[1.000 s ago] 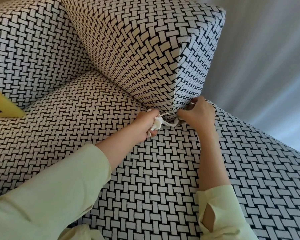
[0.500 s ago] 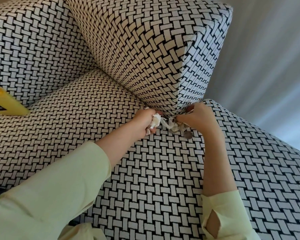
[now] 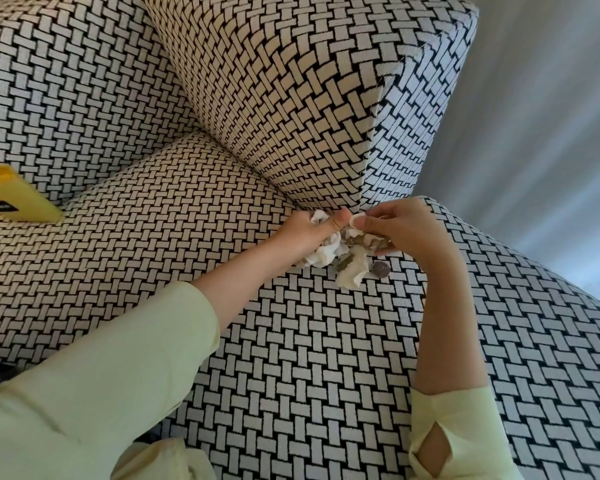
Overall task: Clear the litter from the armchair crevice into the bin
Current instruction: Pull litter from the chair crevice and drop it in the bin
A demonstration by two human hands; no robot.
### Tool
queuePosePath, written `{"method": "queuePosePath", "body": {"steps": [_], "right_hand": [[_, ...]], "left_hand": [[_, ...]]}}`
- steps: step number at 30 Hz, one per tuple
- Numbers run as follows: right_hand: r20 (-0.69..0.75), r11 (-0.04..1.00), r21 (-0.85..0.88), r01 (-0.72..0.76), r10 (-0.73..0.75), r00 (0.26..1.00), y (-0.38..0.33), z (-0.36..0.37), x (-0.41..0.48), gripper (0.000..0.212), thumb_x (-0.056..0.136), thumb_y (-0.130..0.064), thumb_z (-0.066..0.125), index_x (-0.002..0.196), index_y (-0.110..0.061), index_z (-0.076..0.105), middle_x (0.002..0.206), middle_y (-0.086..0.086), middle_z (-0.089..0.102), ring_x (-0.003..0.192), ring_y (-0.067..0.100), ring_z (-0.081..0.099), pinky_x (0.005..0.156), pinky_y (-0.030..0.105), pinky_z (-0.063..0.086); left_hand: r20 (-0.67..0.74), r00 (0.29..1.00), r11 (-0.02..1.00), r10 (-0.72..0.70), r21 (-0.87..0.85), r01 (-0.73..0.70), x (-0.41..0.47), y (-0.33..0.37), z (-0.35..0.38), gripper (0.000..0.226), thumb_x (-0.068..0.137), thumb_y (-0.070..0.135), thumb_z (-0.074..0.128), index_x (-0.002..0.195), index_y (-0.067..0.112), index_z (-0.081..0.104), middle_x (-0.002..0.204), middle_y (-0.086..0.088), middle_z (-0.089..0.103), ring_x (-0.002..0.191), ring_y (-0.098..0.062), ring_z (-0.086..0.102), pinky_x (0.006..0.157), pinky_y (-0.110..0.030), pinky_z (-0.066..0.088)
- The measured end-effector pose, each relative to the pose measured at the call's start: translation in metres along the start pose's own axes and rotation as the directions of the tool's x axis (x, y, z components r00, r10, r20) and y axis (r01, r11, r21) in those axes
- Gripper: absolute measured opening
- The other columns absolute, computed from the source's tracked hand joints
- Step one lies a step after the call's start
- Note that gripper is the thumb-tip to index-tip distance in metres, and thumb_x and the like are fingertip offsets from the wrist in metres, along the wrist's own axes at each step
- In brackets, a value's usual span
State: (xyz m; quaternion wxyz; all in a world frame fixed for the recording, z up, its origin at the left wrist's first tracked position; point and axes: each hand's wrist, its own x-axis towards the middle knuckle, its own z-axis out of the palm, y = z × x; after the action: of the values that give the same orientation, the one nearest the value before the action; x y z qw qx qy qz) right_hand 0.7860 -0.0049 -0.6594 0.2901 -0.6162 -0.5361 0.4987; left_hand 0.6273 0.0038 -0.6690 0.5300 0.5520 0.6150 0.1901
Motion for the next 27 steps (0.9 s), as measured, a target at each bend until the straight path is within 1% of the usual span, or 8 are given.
{"method": "queuePosePath", "body": {"steps": [4, 7, 12, 15, 18, 21, 23, 27], "right_hand": [[0.167, 0.988, 0.152, 0.016, -0.042, 0.985, -0.003, 0.002, -0.003, 0.018, 0.088, -0.001, 0.055, 0.087, -0.013, 0.067, 0.077, 0.007, 0.066, 0.059, 0.01, 0.065, 0.064, 0.022, 0.059], [0.195, 0.983, 0.18, 0.022, -0.058, 0.979, -0.003, 0.002, -0.003, 0.02, 0.09, 0.002, 0.052, 0.099, -0.009, 0.067, 0.083, 0.011, 0.065, 0.064, 0.01, 0.064, 0.062, 0.017, 0.057], [0.319, 0.977, 0.21, 0.032, -0.1, 0.943, -0.004, 0.0, -0.006, 0.035, 0.087, 0.008, 0.052, 0.118, -0.008, 0.058, 0.092, 0.007, 0.069, 0.072, 0.006, 0.069, 0.07, 0.016, 0.056], [0.28, 0.992, 0.088, 0.086, -0.107, 0.954, -0.002, -0.002, -0.005, 0.038, 0.084, 0.009, 0.057, 0.117, -0.009, 0.061, 0.099, 0.006, 0.071, 0.089, 0.013, 0.069, 0.08, 0.018, 0.055], [0.21, 0.996, 0.019, 0.089, -0.091, 0.973, -0.001, -0.004, -0.003, 0.037, 0.081, 0.01, 0.06, 0.109, -0.013, 0.064, 0.1, 0.007, 0.071, 0.095, 0.019, 0.067, 0.084, 0.023, 0.054], [0.193, 0.984, -0.154, 0.094, -0.064, 0.979, -0.002, -0.005, -0.006, 0.035, 0.077, 0.005, 0.066, 0.102, -0.019, 0.064, 0.096, 0.003, 0.068, 0.082, 0.018, 0.066, 0.07, 0.017, 0.054], [0.237, 0.93, -0.356, 0.095, -0.008, 0.972, -0.003, -0.005, -0.009, 0.04, 0.072, -0.008, 0.075, 0.105, -0.025, 0.059, 0.099, -0.003, 0.062, 0.077, 0.014, 0.062, 0.065, 0.018, 0.051], [0.349, 0.765, -0.624, 0.156, 0.095, 0.932, -0.003, 0.01, -0.009, 0.07, 0.063, -0.027, 0.083, 0.122, -0.026, 0.046, 0.111, -0.001, 0.05, 0.095, 0.016, 0.05, 0.079, 0.028, 0.041]], "left_hand": [[0.062, 0.998, 0.999, 0.024, 0.04, -0.026, 0.001, 0.001, 0.004, 0.051, 0.073, 0.052, 0.061, 0.098, 0.007, 0.058, 0.086, -0.005, 0.064, 0.081, -0.02, 0.059, 0.079, -0.032, 0.049], [0.024, 0.998, 0.998, 0.058, 0.036, -0.059, -0.001, 0.002, 0.001, 0.039, 0.081, 0.047, 0.061, 0.094, 0.011, 0.06, 0.081, -0.003, 0.063, 0.073, -0.017, 0.056, 0.069, -0.028, 0.046], [-0.058, 0.995, 0.997, 0.079, 0.014, -0.079, -0.001, -0.002, -0.01, 0.02, 0.085, 0.037, 0.06, 0.084, 0.017, 0.06, 0.083, -0.004, 0.066, 0.074, -0.018, 0.06, 0.072, -0.027, 0.049], [-0.091, 0.995, 0.999, 0.042, -0.018, -0.044, 0.001, -0.007, -0.018, 0.023, 0.084, 0.037, 0.063, 0.087, 0.014, 0.061, 0.089, -0.01, 0.062, 0.083, -0.021, 0.056, 0.078, -0.033, 0.046], [-0.099, 0.995, 0.997, 0.021, -0.074, -0.028, 0.0, -0.009, -0.022, 0.016, 0.086, 0.032, 0.062, 0.079, 0.017, 0.058, 0.084, -0.004, 0.064, 0.085, -0.02, 0.058, 0.08, -0.029, 0.046], [-0.11, 0.994, 0.996, 0.009, -0.091, -0.019, 0.001, -0.01, -0.023, 0.015, 0.085, 0.031, 0.064, 0.081, 0.017, 0.059, 0.093, -0.008, 0.066, 0.088, -0.022, 0.06, 0.083, -0.03, 0.046], [-0.124, 0.992, 0.993, 0.002, -0.113, -0.016, 0.002, -0.01, -0.023, 0.013, 0.086, 0.028, 0.063, 0.083, 0.017, 0.058, 0.098, -0.01, 0.067, 0.091, -0.025, 0.062, 0.085, -0.032, 0.048], [-0.179, 0.984, 0.985, -0.011, -0.169, -0.02, 0.002, -0.009, -0.024, 0.014, 0.087, 0.018, 0.062, 0.078, 0.018, 0.051, 0.08, 0.0, 0.061, 0.075, -0.016, 0.06, 0.066, -0.023, 0.048]]}}
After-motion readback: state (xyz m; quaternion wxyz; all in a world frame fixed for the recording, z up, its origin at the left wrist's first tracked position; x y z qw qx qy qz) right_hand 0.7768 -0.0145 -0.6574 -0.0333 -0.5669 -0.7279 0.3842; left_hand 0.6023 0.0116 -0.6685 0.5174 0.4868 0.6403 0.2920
